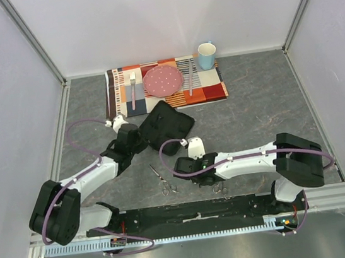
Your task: Sort the hair-cutting tools
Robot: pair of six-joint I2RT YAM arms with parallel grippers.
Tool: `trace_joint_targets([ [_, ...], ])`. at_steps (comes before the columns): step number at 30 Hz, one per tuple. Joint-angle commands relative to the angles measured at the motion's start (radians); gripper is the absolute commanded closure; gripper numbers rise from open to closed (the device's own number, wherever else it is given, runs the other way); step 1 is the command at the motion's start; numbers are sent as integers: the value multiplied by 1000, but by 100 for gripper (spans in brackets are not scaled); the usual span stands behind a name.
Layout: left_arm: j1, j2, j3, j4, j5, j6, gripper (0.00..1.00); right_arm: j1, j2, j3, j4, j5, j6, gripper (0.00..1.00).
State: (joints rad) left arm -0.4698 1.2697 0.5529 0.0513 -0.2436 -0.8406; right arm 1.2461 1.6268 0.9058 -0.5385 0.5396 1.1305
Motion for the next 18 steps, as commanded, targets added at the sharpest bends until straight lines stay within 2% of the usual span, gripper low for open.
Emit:
trace_joint_targets([
  [1,-78,11,7,-39,-60,-144,66,13,-80,28,-89,62,-12,100],
  [2,-108,8,12,-45,-60,-146,57,15,-90,31,-98,72,-23,100],
  [4,-134,-4,19,-99,-60,-146,47,16,-120,47,-129,85,-37,100],
  [8,-150,-81,42,-223,-45,-92,37,13,-166,77,-164,132,-77,100],
  [12,-148,-144,167,-330,-103,55,35,13,-182,120,-167,160,-121,100],
  [15,-144,-112,290,-366,-143,207,34,13,-163,151,-169,171,-158,100],
  [18,-130,-32,384,-317,-184,346,33,12,-153,166,-169,180,-190,100],
])
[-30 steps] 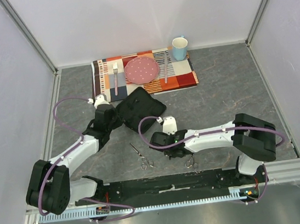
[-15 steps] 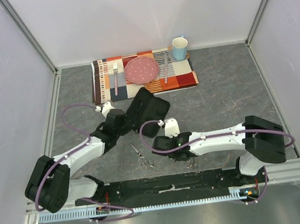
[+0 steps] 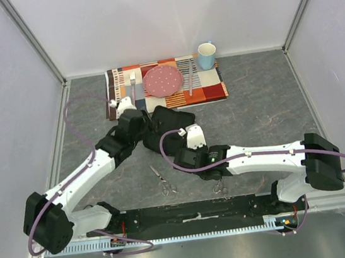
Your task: Sort the hair-cutting tools
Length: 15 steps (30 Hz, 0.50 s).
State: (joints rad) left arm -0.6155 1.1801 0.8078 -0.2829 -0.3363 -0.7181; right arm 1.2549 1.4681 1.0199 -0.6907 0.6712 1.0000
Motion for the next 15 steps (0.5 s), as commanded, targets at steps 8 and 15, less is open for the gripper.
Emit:
trace_joint_targets([
  [8,213,319,209,415,402,581,32,5,-61,28,-4,48,-118,100],
  [15,345,645,503,327,779,645,28,3,-121,-33,31,22,-144,100],
])
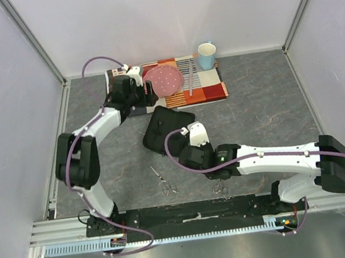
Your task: Sort the hair-cutting tools
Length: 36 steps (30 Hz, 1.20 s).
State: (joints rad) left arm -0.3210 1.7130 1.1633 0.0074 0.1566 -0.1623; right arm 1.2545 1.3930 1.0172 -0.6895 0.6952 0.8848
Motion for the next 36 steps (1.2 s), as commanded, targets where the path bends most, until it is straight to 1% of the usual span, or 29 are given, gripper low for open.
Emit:
trace_joint_targets([
  [1,72,141,180,26,367,81,28,5,-49,-37,31,-2,-29,100],
  [2,80,173,238,2,403,78,28,5,-52,-48,31,0,-27,100],
  [3,86,218,262,-1,466,79,28,3,-57,-55,31,0,-27,100],
  [8,103,329,390,-116,560,119,27,5,-71,-83,44,3,-23,100],
  [10,102,372,415,-155,593,135,27,2,-65,-85,50,-2,-24,100],
  [16,100,422,406,-193,618,161,28,3,-49,-98,73,-26,-24,100],
  [19,102,430,380,-198,627,161,30,3,-52,-103,82,-34,-21,100],
  [21,102,433,369,-201,627,191,31,3,-52,-104,87,-37,-20,100],
  [27,102,431,343,-195,638,184,34,3,-55,-112,88,-48,-15,100],
  [31,103,431,340,-204,630,178,41,3,-61,-118,93,-53,-12,100],
  [35,100,428,331,-213,626,172,56,3,-61,-120,97,-59,-12,100],
  [36,100,425,328,-213,626,172,58,3,-61,-121,97,-60,-10,100],
])
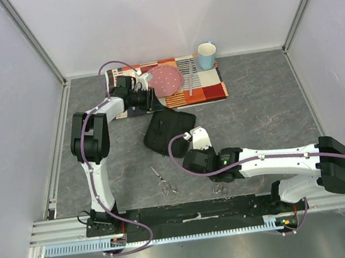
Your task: Sort the hair-cutting tools
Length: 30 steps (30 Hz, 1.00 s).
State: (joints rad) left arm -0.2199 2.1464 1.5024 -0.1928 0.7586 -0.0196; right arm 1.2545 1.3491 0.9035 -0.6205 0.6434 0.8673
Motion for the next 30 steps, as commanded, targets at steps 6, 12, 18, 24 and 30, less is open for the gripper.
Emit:
trace_joint_targets([
  [6,-7,-26,-56,-10,-17,29,92,3,-31,-12,33,-24,12,100],
  [12,-12,-114,-189,73,-137,-72,98,3,-47,27,54,-50,-60,100],
  [18,-16,-275,-415,285,-263,-314,98,-15,-60,60,128,-168,-232,100],
  [24,-32,-456,-623,437,-406,-515,98,-73,-87,86,160,-289,-350,100],
  [30,-36,-581,-783,529,-544,-686,98,-98,-15,130,154,-338,-392,100],
])
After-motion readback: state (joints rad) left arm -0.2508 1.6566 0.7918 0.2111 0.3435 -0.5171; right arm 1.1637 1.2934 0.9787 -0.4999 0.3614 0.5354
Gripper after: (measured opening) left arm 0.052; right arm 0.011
